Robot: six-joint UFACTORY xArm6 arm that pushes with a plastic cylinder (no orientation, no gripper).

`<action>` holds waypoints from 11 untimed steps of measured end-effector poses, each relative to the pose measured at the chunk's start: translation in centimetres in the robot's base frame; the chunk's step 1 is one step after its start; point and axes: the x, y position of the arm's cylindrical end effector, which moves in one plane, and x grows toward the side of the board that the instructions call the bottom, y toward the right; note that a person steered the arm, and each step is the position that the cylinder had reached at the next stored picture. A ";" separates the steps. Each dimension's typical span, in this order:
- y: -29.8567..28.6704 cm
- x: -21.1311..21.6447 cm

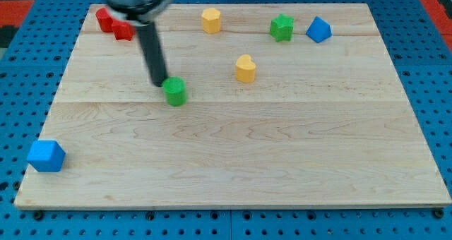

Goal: Move green circle to the blue triangle

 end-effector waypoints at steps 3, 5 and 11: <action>-2.7 3.2; 5.8 2.5; 24.0 -8.2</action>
